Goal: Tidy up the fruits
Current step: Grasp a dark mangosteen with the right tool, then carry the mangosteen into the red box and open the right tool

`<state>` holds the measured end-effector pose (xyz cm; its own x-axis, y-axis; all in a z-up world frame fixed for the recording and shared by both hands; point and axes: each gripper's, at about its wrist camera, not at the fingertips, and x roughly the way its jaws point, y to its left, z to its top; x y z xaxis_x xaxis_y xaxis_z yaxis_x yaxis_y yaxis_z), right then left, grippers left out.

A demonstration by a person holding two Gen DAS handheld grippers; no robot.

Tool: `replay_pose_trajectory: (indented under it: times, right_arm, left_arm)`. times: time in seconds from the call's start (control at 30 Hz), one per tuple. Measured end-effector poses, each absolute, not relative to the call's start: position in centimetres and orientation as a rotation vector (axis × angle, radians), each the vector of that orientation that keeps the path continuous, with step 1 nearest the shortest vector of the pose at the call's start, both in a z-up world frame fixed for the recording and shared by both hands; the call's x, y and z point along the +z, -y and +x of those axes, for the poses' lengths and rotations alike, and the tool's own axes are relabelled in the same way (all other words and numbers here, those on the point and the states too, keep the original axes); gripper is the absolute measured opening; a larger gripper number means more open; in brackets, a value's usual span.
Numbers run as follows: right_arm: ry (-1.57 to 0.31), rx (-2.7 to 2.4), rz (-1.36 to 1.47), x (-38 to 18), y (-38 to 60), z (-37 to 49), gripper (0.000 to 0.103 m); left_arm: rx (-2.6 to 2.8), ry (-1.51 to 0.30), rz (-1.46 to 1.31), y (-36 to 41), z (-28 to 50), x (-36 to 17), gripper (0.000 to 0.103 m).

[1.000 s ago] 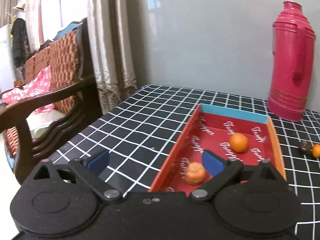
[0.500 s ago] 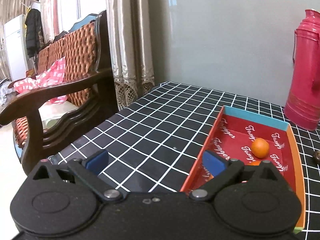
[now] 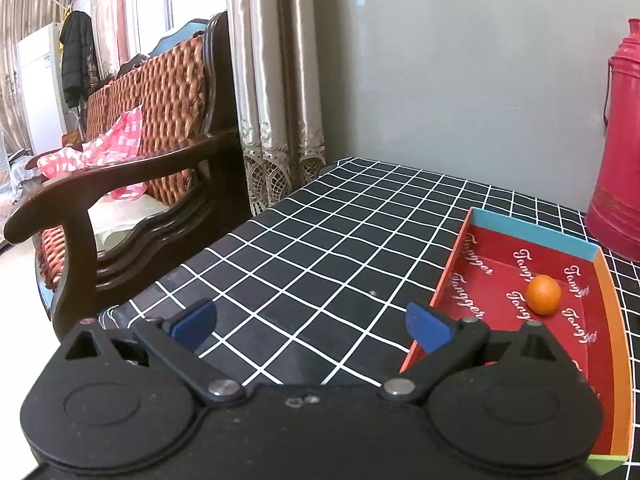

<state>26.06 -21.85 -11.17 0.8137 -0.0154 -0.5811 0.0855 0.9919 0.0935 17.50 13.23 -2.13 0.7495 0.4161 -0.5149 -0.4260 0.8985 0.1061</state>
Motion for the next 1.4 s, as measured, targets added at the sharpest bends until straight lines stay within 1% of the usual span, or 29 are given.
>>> replay_pose_trajectory:
  times: [0.07, 0.13, 0.33, 0.57, 0.87, 1.13, 1.4]
  right_arm:
    - [-0.619, -0.055, 0.125, -11.1, 22.0, 26.0, 0.043]
    - [-0.618, -0.060, 0.124, -11.1, 22.0, 26.0, 0.038]
    - [-0.607, -0.038, 0.120, -10.7, 21.2, 25.7, 0.038]
    - [-0.518, 0.013, 0.152, -8.7, 20.2, 23.0, 0.038]
    - [-0.400, 0.291, 0.093, -6.3, 13.9, 19.4, 0.038]
    - [-0.400, 0.500, -0.009, -5.9, 8.4, 17.5, 0.038]
    - [-0.405, 0.561, -0.082, -6.7, 4.0, 17.2, 0.038]
  left_arm:
    - [0.462, -0.560, -0.017, -13.2, 17.5, -2.2, 0.095]
    - [0.464, -0.561, -0.018, -13.2, 17.5, -2.2, 0.095]
    - [0.468, -0.558, -0.018, -13.3, 17.6, -2.1, 0.096]
    - [0.497, -0.556, -0.039, -13.9, 17.4, -2.1, 0.096]
    - [0.532, -0.568, -0.037, -14.5, 17.3, -2.3, 0.096]
    - [0.540, -0.585, -0.046, -14.9, 17.2, -2.5, 0.096]
    - [0.540, -0.589, -0.045, -15.0, 17.2, -2.6, 0.096]
